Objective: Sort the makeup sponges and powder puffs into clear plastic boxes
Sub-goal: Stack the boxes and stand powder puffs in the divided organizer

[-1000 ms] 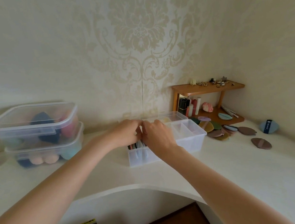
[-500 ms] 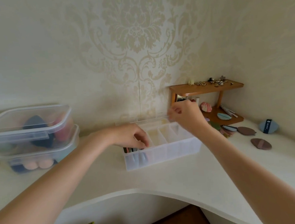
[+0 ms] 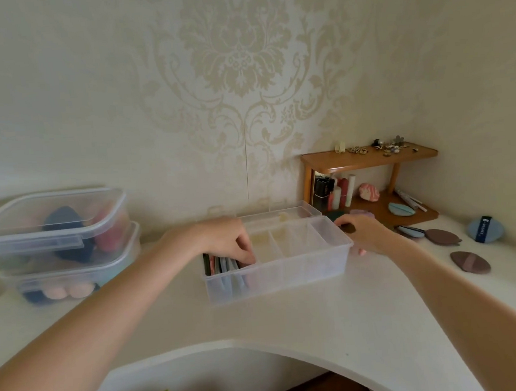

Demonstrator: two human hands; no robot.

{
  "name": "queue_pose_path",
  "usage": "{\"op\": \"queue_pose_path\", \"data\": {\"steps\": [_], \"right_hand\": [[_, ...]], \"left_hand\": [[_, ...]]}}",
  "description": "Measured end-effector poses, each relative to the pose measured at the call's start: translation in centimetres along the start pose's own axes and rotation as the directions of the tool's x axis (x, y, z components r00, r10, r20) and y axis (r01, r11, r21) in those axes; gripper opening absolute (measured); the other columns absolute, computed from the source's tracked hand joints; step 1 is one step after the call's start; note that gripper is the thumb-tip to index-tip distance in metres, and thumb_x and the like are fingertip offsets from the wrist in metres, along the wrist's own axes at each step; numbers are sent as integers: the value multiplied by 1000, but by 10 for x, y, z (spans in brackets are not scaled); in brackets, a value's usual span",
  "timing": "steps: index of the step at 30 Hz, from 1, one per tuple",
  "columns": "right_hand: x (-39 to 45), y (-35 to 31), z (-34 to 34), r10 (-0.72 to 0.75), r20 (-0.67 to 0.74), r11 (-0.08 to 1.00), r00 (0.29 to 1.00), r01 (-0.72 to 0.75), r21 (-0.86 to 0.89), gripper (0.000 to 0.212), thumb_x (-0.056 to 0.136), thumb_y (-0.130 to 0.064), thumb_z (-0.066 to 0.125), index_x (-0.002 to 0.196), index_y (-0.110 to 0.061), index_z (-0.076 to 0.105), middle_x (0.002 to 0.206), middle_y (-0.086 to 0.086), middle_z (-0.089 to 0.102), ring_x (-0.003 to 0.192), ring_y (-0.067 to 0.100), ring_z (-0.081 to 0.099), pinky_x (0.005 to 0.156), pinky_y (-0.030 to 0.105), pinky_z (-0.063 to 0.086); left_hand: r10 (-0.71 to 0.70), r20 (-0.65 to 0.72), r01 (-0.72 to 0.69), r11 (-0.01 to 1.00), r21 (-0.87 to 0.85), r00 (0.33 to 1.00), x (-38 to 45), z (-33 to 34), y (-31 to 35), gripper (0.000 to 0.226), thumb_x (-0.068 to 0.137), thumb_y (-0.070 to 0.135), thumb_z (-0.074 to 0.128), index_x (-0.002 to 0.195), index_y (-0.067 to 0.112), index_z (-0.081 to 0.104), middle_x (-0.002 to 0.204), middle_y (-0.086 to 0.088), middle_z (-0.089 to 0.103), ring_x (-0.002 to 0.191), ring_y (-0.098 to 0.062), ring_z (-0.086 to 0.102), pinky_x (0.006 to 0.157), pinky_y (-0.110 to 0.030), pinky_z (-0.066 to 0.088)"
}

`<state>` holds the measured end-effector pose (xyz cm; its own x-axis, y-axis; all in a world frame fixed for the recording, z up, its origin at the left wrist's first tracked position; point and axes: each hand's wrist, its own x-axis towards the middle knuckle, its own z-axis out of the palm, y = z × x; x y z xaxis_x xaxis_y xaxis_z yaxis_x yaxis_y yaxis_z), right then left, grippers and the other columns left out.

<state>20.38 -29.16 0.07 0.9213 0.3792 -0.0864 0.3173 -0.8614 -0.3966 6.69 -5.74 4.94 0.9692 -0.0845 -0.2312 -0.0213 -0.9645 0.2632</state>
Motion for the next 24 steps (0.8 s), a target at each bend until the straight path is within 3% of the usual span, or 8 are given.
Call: {"op": "queue_pose_path", "data": {"steps": [3, 5, 7, 11, 15, 19, 21, 24], "right_hand": [[7, -4, 8, -45, 45, 978, 998, 53, -204, 53, 96, -23, 48, 145, -24, 27, 152, 8, 29, 138, 30, 31, 110, 36, 32], [10, -8, 15, -70, 94, 959, 993, 93, -266, 55, 97, -36, 42, 147, -32, 20, 158, 5, 15, 144, 29, 20, 115, 41, 22], [12, -12, 17, -55, 117, 951, 992, 87, -297, 54, 98, -40, 38, 147, -33, 20, 158, 6, 13, 144, 33, 19, 115, 45, 21], [12, -16, 14, -110, -1, 955, 994, 105, -279, 41, 96, -26, 48, 135, -19, 42, 138, 13, 41, 121, 31, 48, 102, 36, 40], [11, -12, 7, -14, -23, 902, 1000, 3, -432, 38, 95, -17, 48, 133, -13, 44, 140, 20, 38, 129, 36, 42, 105, 38, 37], [8, 8, -14, -41, -170, 972, 985, 0, -235, 25, 93, -17, 51, 117, -11, 56, 111, 11, 58, 98, 24, 57, 87, 32, 49], [6, 19, -18, -47, -237, 984, 970, 4, -181, 32, 93, -17, 52, 125, -16, 51, 119, 9, 59, 100, 24, 58, 86, 33, 51], [2, 30, -9, -57, -120, 968, 991, 26, -248, 42, 92, -18, 53, 133, -19, 43, 140, 9, 45, 115, 26, 55, 96, 35, 49]], "left_hand": [[-40, -8, 41, 999, 18, 999, -6, -3, -11, 17, 84, 29, 64, 93, 20, 74, 81, 13, 65, 79, -5, 59, 74, -19, 45], [-56, -15, 56, 998, 12, 998, -9, -4, -18, 17, 83, 30, 64, 92, 21, 74, 80, 14, 65, 79, -4, 59, 74, -20, 45], [-57, -22, 57, 998, 9, 998, -10, -4, -22, 16, 84, 30, 64, 92, 20, 74, 78, 14, 64, 77, -4, 58, 70, -18, 43], [-42, -31, 43, 999, 25, 999, -7, -3, -20, 17, 85, 27, 63, 94, 17, 73, 77, 12, 63, 73, -3, 56, 66, -14, 41], [-26, -38, 27, 999, 26, 999, 1, -2, -16, 17, 85, 26, 63, 95, 17, 73, 78, 12, 63, 69, 0, 54, 62, -9, 40], [20, -32, -19, 999, 29, 999, 11, 1, -5, 16, 85, 23, 61, 95, 18, 73, 80, 11, 64, 68, 1, 54, 60, -8, 41], [33, -28, -32, 999, 29, 999, 15, 3, 1, 17, 85, 23, 61, 95, 17, 73, 82, 10, 65, 71, -2, 56, 57, -8, 41], [42, -25, -41, 999, 35, 999, 17, 3, 4, 17, 86, 22, 61, 96, 16, 73, 82, 11, 64, 73, -4, 57, 62, -12, 41]]}}
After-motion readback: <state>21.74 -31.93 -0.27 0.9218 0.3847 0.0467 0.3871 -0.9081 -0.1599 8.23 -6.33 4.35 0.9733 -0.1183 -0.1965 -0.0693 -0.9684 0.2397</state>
